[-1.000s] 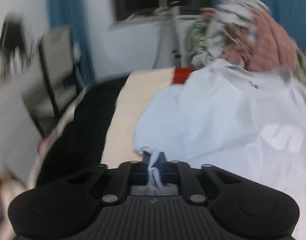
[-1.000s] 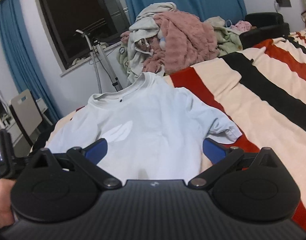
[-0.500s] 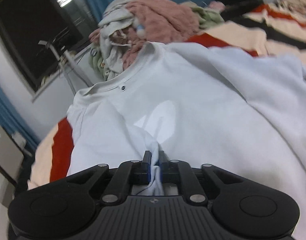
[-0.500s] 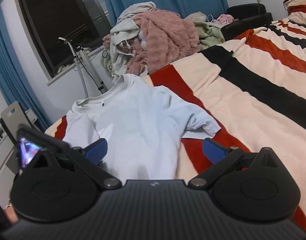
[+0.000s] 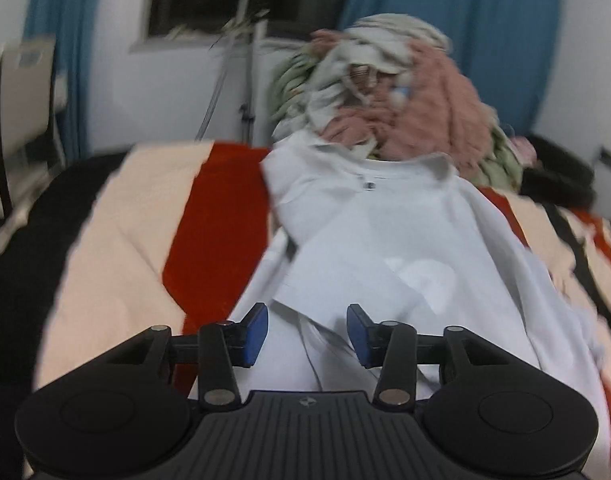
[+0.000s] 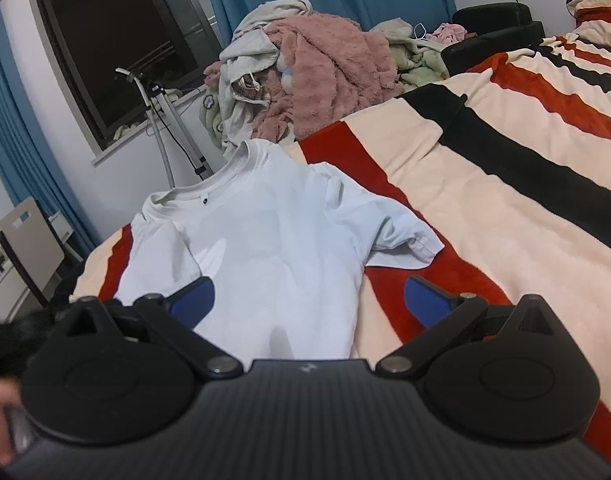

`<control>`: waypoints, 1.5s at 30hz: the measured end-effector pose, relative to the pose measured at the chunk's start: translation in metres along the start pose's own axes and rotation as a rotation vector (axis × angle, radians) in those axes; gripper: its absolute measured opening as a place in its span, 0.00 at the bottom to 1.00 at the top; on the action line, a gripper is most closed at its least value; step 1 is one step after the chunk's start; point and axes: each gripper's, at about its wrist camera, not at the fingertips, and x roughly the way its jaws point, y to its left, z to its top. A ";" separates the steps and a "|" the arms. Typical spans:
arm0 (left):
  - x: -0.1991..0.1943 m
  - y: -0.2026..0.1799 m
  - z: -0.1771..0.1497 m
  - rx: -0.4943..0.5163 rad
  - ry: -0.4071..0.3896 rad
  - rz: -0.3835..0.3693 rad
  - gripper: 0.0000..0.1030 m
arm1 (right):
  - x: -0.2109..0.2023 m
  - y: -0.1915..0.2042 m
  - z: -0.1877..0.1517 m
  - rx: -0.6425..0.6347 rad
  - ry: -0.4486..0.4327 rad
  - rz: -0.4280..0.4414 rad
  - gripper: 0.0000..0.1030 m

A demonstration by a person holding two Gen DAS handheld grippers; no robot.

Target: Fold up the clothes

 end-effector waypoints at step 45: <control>-0.224 0.082 -0.012 -0.059 0.274 0.174 0.47 | -0.026 0.052 -0.019 -0.302 -0.112 0.015 1.00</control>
